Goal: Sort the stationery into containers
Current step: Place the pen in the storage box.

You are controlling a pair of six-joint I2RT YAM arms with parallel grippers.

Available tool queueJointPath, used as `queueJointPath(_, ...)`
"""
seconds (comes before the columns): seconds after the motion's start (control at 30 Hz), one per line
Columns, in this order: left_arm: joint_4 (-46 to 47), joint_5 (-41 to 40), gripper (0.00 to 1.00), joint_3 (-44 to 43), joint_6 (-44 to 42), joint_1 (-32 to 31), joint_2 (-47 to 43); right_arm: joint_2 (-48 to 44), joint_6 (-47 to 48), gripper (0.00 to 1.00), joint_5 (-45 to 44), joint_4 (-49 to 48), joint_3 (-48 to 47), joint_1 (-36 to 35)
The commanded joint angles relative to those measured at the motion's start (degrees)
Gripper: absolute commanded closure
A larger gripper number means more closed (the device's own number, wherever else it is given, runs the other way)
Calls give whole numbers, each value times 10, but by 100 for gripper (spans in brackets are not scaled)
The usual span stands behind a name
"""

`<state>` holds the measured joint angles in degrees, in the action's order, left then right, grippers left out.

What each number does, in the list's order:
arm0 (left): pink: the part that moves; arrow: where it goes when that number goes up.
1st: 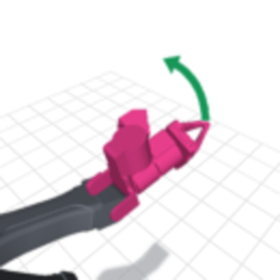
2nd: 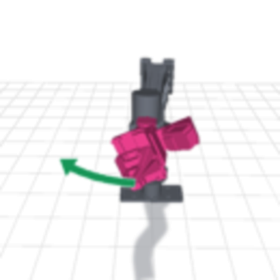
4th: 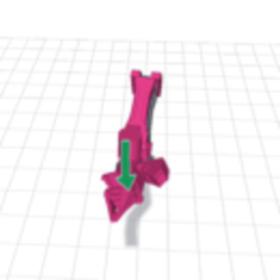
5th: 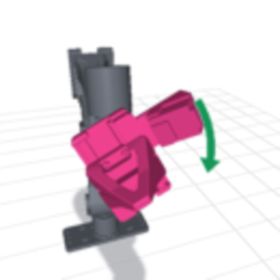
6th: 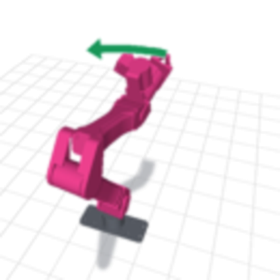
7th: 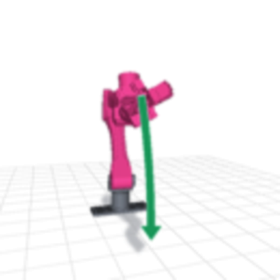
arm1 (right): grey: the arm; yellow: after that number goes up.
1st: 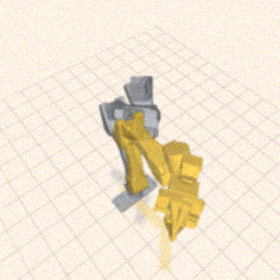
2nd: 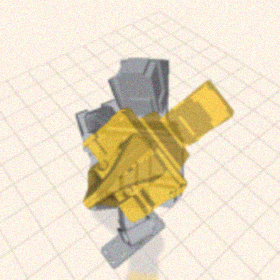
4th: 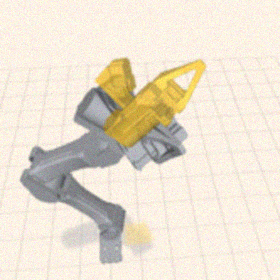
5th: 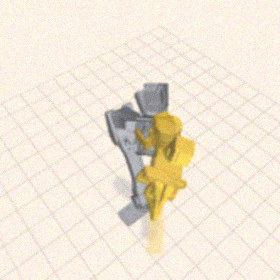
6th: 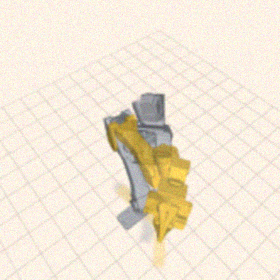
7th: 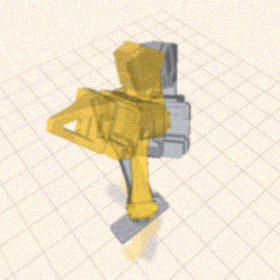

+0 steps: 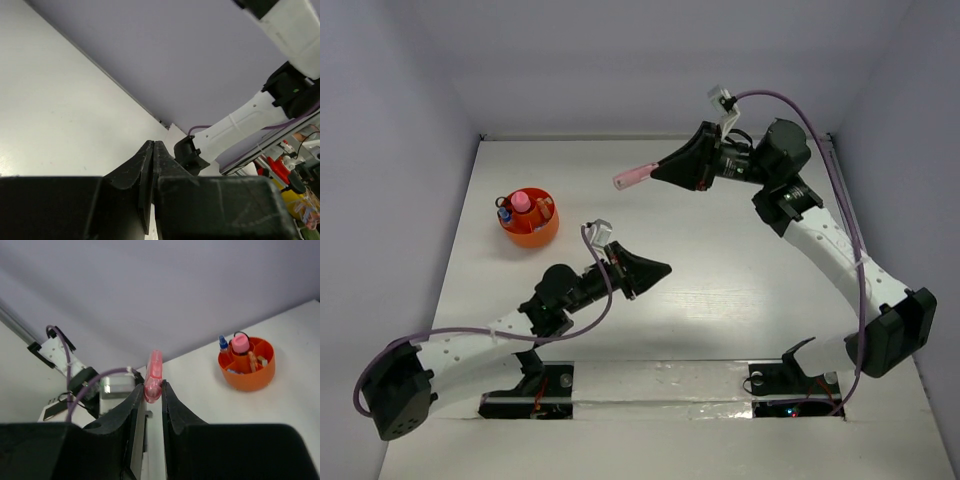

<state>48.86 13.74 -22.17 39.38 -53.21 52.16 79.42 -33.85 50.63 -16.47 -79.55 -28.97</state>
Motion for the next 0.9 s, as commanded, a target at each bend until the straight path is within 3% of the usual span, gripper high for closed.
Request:
queueJointPath(0.0,4,6,100,-10,-18,-2,-43,-8,28,100,-23,25,2,-1)
queueJointPath(0.07,-28,-15,100,-13,-28,-2,-84,7,42,100,-33,57,-6,-1)
queueJointPath(0.23,-222,-99,100,-75,-104,-2,-207,60,58,100,-50,73,-35,-1)
queueJointPath(0.33,-332,-150,91,-127,-134,-2,-256,106,72,100,-71,87,-53,-13)
queueJointPath(0.43,-427,-240,67,-187,-179,-2,-309,171,98,100,-110,127,-108,-44)
queueJointPath(0.53,-515,-308,56,-245,-199,-2,-315,225,124,100,-152,163,-176,-72)
queueJointPath(0.57,-531,-340,37,-255,-205,-2,-317,265,127,100,-161,193,-197,-87)
queueJointPath(0.6,-545,-353,25,-265,-216,-2,-316,286,129,100,-167,203,-237,-94)
queueJointPath(0.63,-569,-375,1,-280,-222,-2,-316,304,138,100,-190,214,-257,-102)
queueJointPath(0.87,-579,-446,1,-257,-242,-2,-341,471,165,100,-236,328,-456,-144)
